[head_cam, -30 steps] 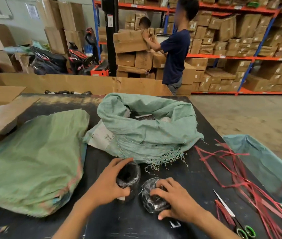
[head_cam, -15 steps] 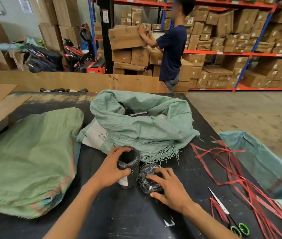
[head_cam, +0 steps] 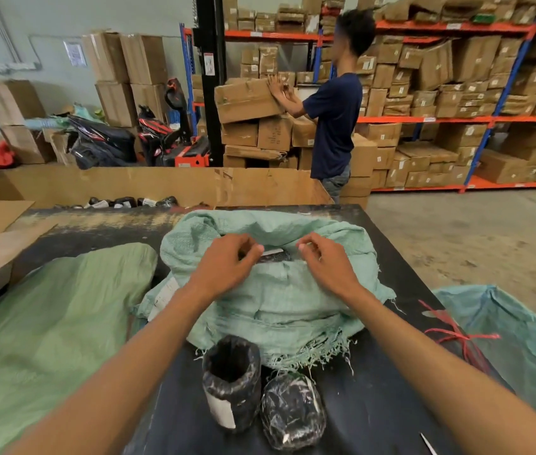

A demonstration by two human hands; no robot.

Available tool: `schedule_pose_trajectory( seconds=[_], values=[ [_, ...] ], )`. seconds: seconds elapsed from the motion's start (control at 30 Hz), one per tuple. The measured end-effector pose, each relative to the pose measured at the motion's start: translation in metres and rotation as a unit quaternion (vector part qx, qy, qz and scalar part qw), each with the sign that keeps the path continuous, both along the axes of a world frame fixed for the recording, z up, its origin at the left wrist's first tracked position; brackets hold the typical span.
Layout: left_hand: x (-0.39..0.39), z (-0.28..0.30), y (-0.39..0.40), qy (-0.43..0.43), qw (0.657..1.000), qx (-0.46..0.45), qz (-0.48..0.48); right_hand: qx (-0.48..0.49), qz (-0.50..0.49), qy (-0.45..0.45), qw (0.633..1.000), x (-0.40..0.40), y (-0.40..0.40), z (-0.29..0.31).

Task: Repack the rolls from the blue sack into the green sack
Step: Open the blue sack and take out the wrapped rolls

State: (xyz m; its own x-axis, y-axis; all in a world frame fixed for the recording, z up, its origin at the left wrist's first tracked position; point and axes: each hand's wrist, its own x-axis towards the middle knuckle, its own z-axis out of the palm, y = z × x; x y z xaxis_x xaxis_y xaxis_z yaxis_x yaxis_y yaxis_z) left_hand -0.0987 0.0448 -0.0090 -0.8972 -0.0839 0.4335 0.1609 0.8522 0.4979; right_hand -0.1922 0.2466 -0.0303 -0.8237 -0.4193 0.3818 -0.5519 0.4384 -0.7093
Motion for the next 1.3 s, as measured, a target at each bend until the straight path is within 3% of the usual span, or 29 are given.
schedule_pose_trajectory(
  seconds=[0.13,0.27,0.33,0.43,0.57,0.7,0.93,1.07,1.17,1.3],
  values=[
    [-0.070,-0.025,-0.012,-0.158,0.985,-0.064,0.020,0.116,-0.032,-0.038,0.992,-0.063,-0.017,-0.021],
    [-0.121,-0.068,-0.028,-0.314,0.929,-0.187,0.061,0.287,0.001,-0.107,0.952,-0.114,-0.021,-0.059],
    [-0.135,-0.085,-0.034,-0.356,0.914,-0.181,0.073,0.371,-0.022,-0.140,0.918,-0.136,-0.020,-0.082],
    [-0.153,-0.106,-0.038,-0.382,0.907,-0.163,0.070,0.410,-0.051,-0.173,0.894,-0.157,-0.012,-0.107],
    [-0.162,-0.119,-0.030,-0.352,0.901,-0.216,0.130,0.284,-0.035,-0.223,0.932,-0.161,0.002,-0.119],
    [-0.162,-0.117,-0.022,-0.312,0.894,-0.264,0.183,0.156,-0.017,-0.209,0.965,-0.154,0.011,-0.125],
    [-0.147,-0.073,-0.010,-0.207,0.910,-0.328,0.151,-0.130,0.004,-0.211,0.969,-0.128,0.021,-0.079],
    [-0.129,-0.021,-0.003,-0.060,0.954,-0.274,0.108,-0.209,-0.036,-0.131,0.969,-0.114,0.028,-0.046],
    [-0.104,0.015,-0.002,0.019,0.962,-0.250,0.105,-0.269,-0.044,-0.098,0.957,-0.101,0.034,-0.022],
    [-0.056,0.045,0.000,0.088,0.995,-0.017,0.045,-0.339,-0.043,-0.090,0.936,-0.078,0.040,0.001]
  ],
)
